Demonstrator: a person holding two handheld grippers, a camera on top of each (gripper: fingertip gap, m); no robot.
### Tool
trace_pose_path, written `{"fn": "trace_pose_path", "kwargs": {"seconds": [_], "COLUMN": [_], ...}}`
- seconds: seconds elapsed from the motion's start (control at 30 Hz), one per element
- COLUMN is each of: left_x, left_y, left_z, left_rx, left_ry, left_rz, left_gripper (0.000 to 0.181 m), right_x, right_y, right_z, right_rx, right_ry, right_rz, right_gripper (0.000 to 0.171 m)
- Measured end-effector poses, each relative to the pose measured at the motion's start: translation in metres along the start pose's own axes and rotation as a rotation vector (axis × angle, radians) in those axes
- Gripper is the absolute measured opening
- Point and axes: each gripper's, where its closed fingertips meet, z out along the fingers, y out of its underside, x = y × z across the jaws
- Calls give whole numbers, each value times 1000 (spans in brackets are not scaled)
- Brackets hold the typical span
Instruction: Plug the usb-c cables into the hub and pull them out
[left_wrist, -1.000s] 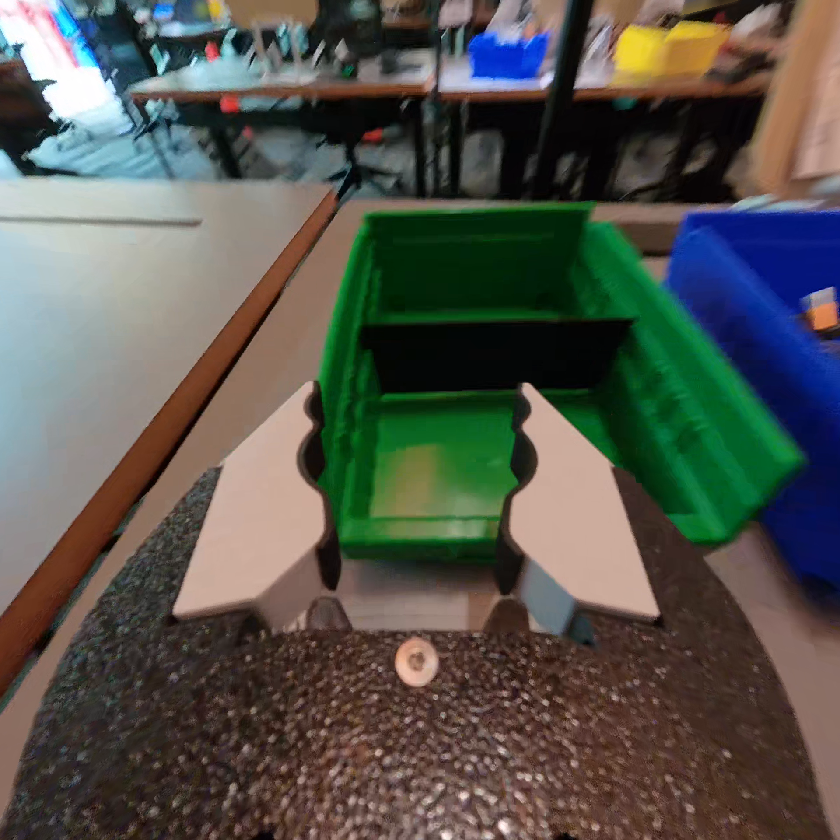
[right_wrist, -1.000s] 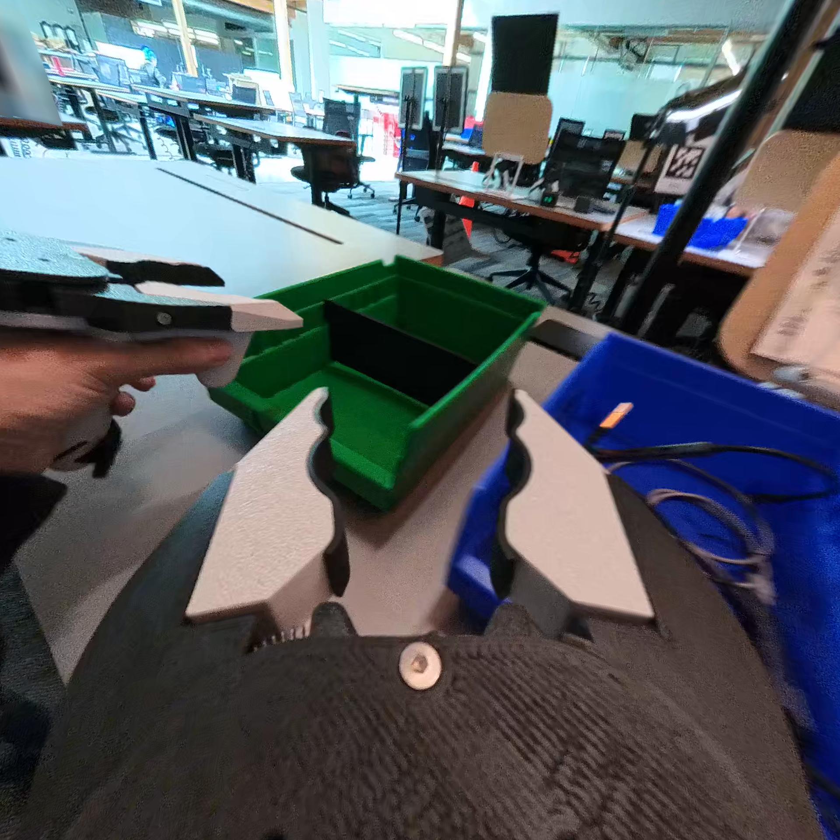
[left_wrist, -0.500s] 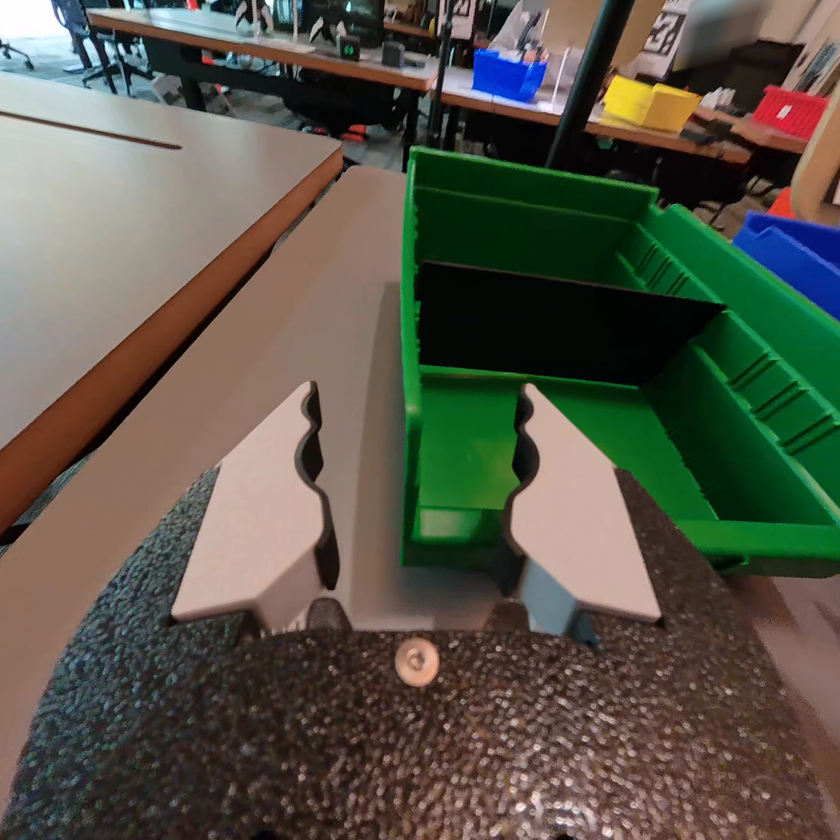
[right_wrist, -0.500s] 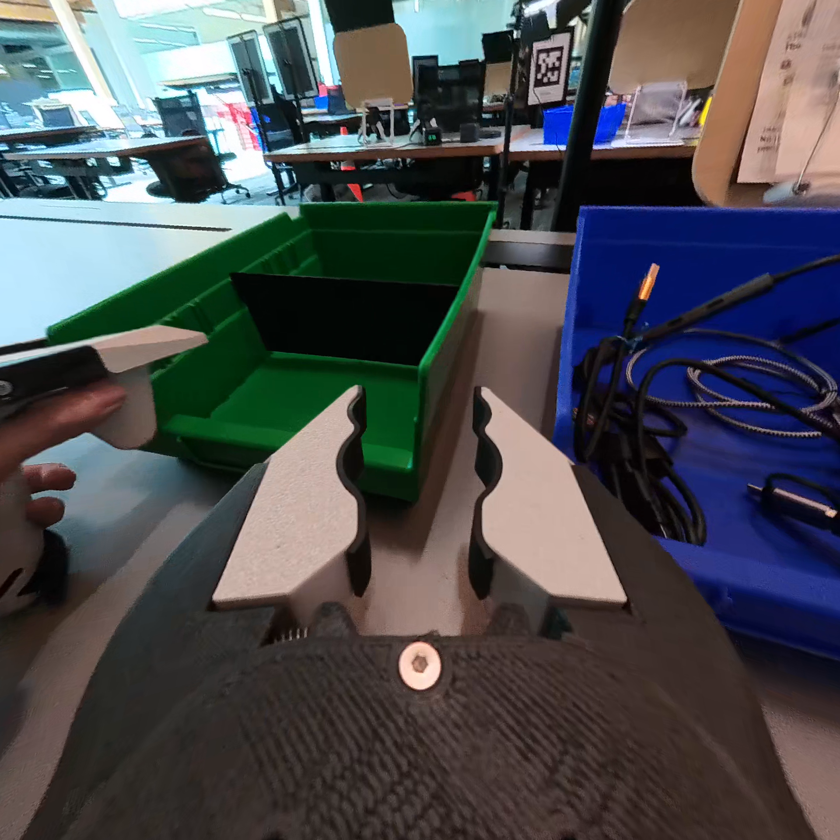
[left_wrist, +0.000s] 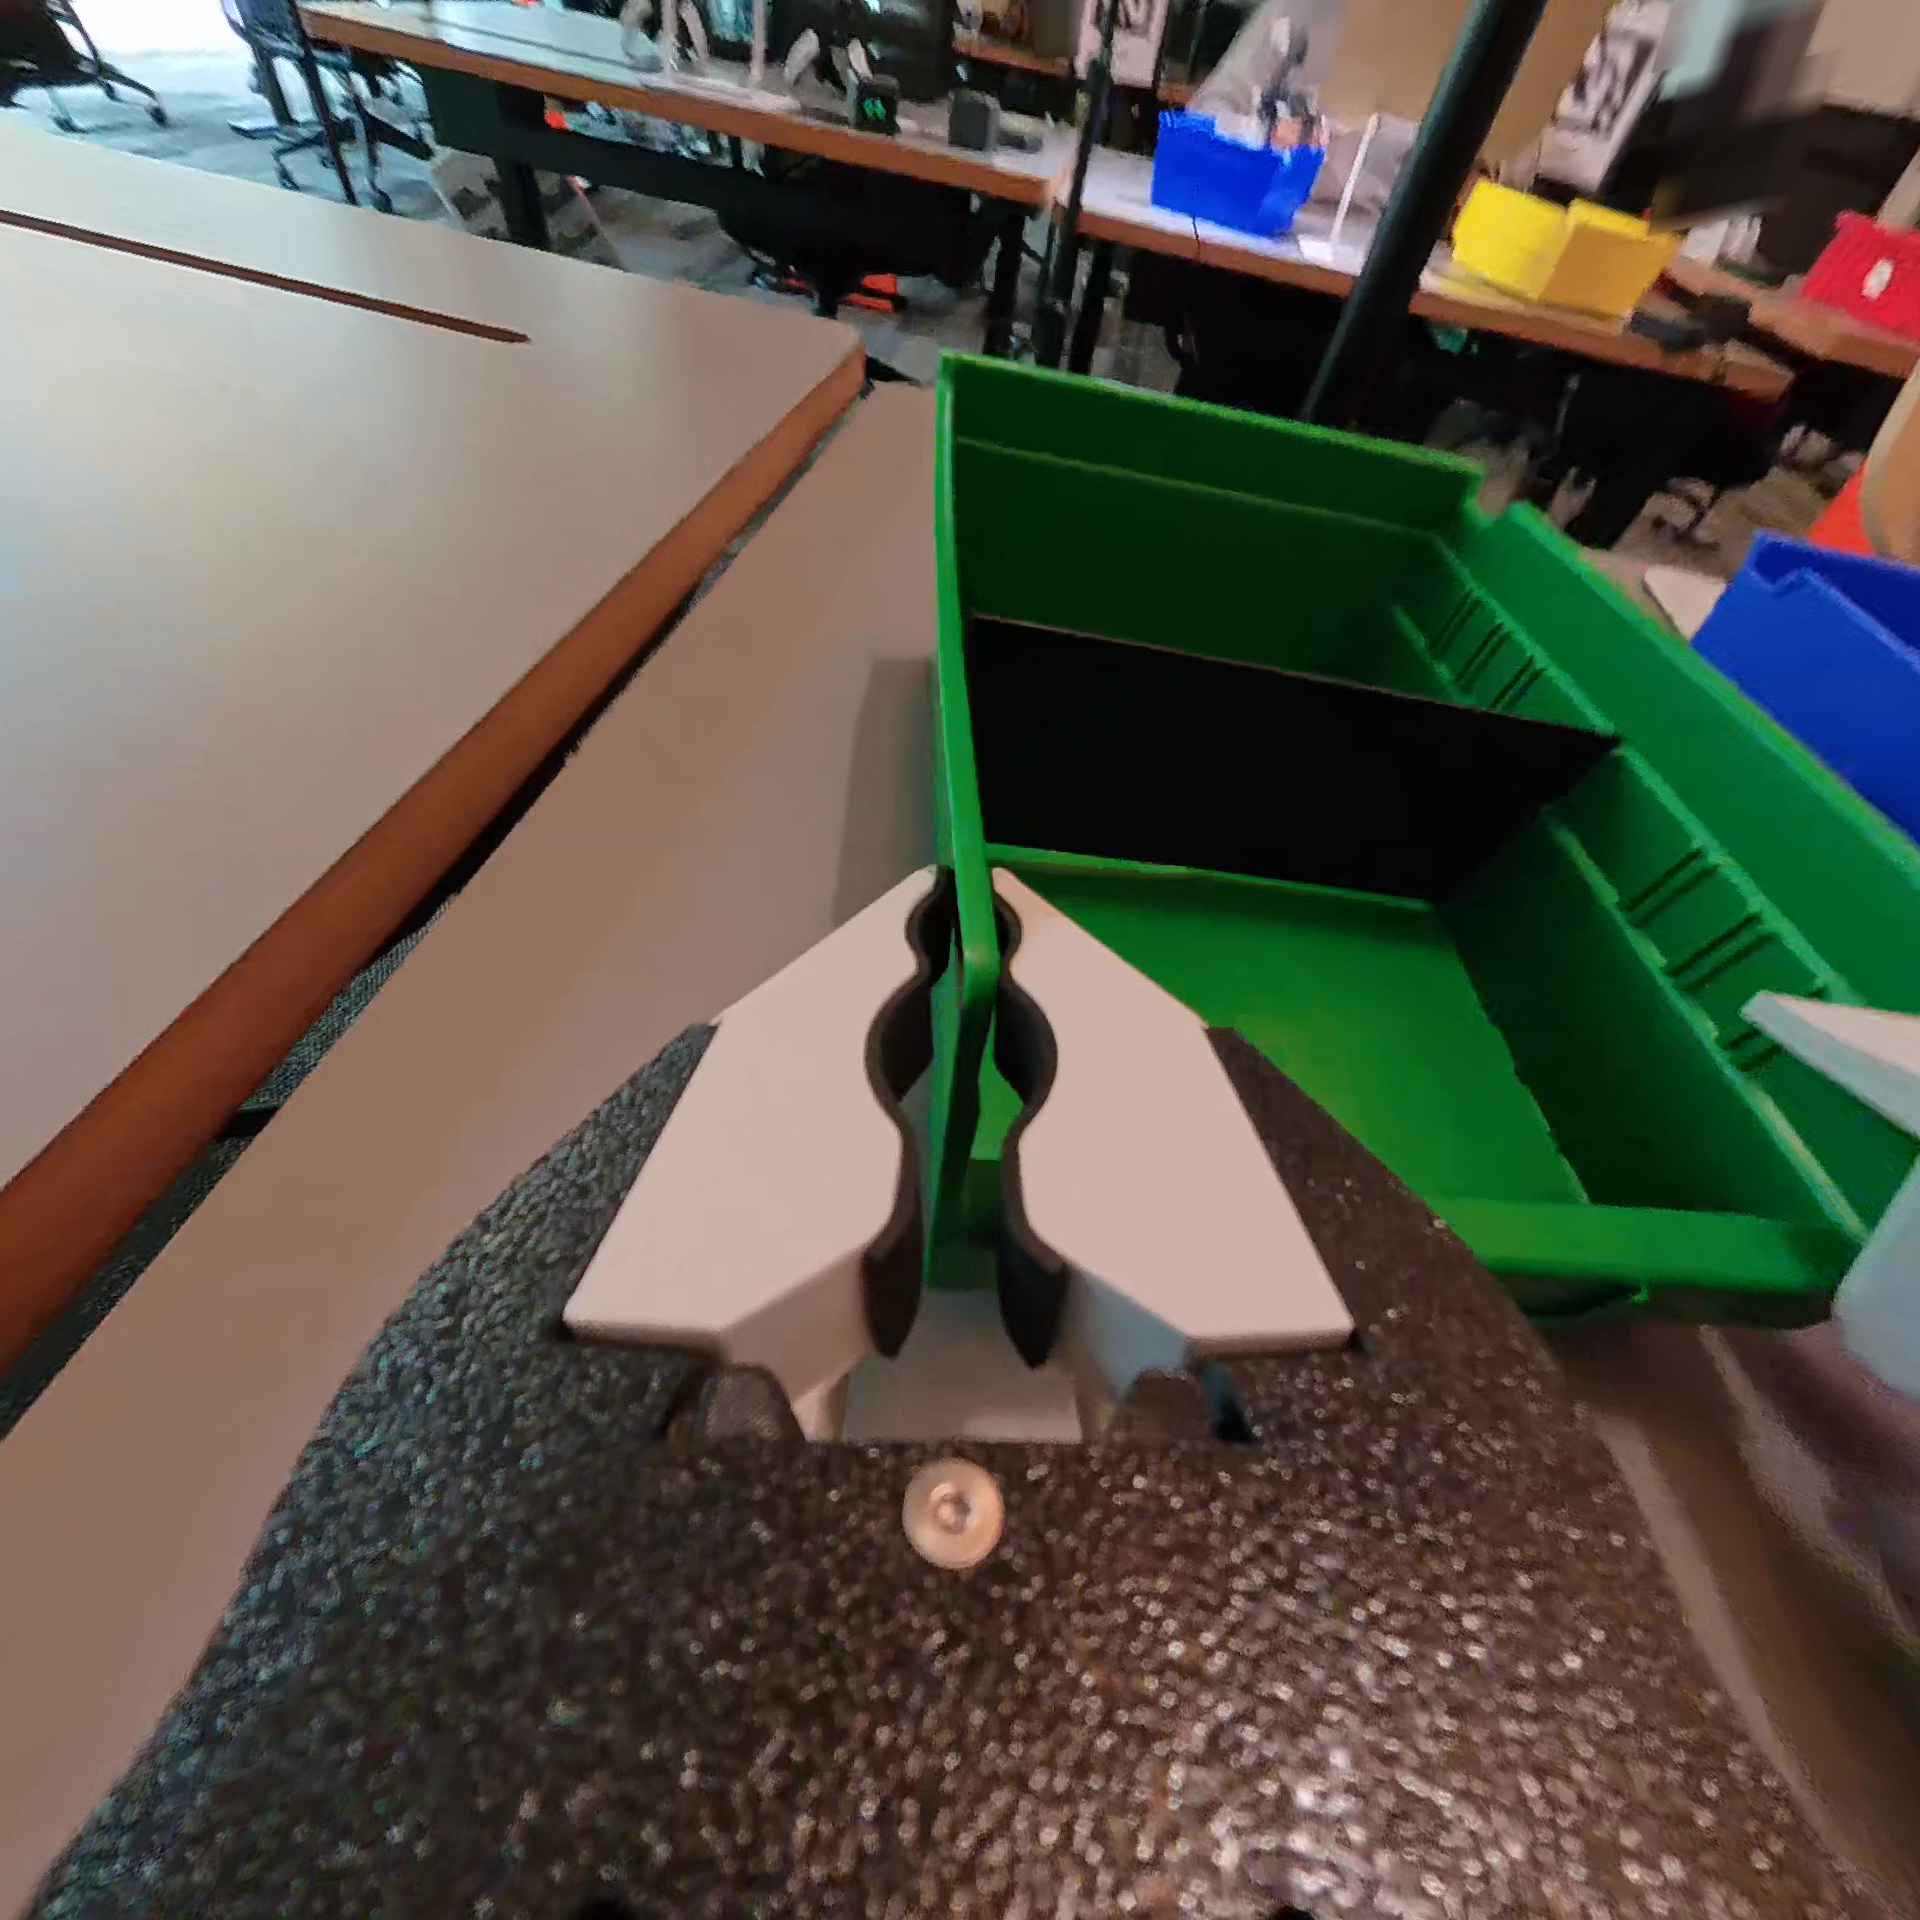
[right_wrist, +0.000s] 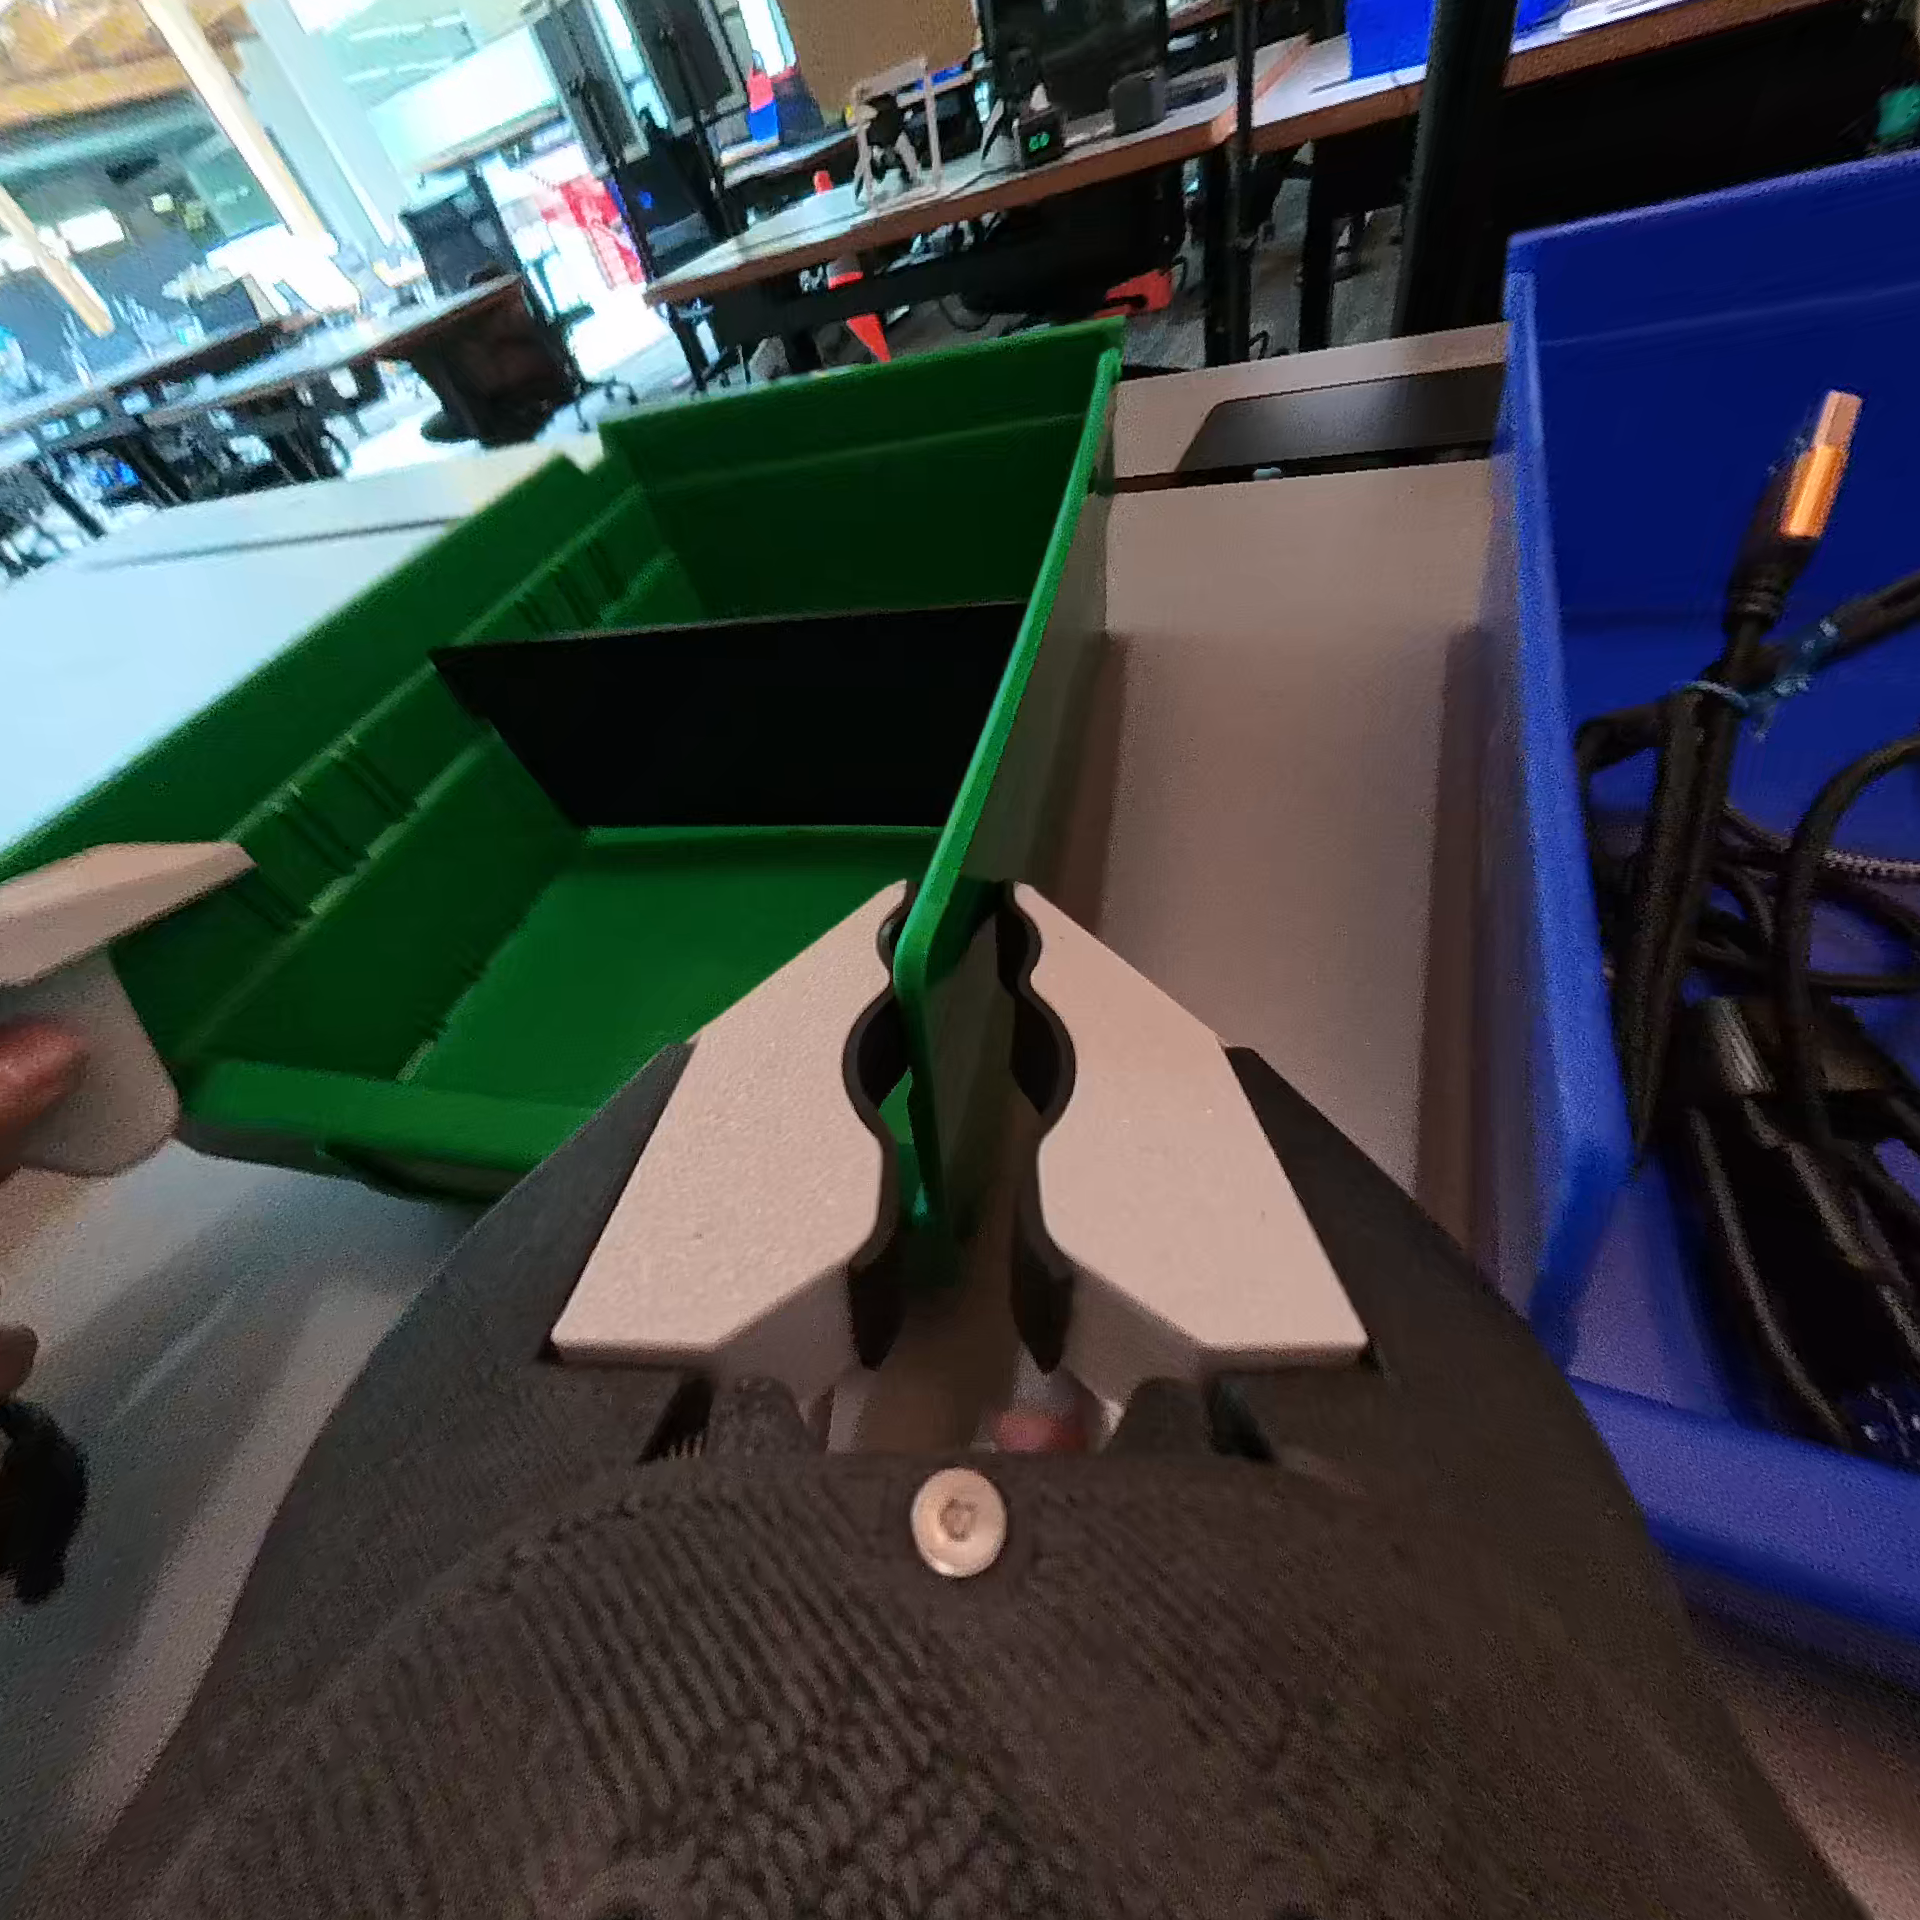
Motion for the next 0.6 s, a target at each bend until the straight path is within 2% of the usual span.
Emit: {"fn": "trace_pose_path", "kwargs": {"seconds": [0.07, 0.13, 0.23, 0.3, 0.37, 0.43, 0.6], "left_x": [-1, 2, 28, 60, 105, 159, 311], "left_y": [-15, -35, -79, -108, -128, -133, -101], "left_z": [-8, -20, -48, -69, -87, -95, -99], "left_rx": [65, 134, 315, 440, 536, 575, 554], "left_ry": [-16, -29, 6, 30, 65, 109, 297], "left_rz": [-27, -6, -5, 3, 53, 114, 214], "left_gripper": [1, 1, 1, 2, 2, 3, 9], "right_x": [-6, -11, -9, 6, 38, 83, 218], "right_y": [-2, -20, -74, -114, -148, -173, -194], "right_z": [-3, -12, -40, -66, -96, -127, -206], "right_rx": [-17, 60, 243, 370, 489, 571, 610], "right_ry": [6, -7, -53, -58, -39, 6, 198], "right_rz": [-79, -142, -183, -212, -212, -189, -152], "right_gripper": [10, 9, 10, 9, 7, 4, 1]}}
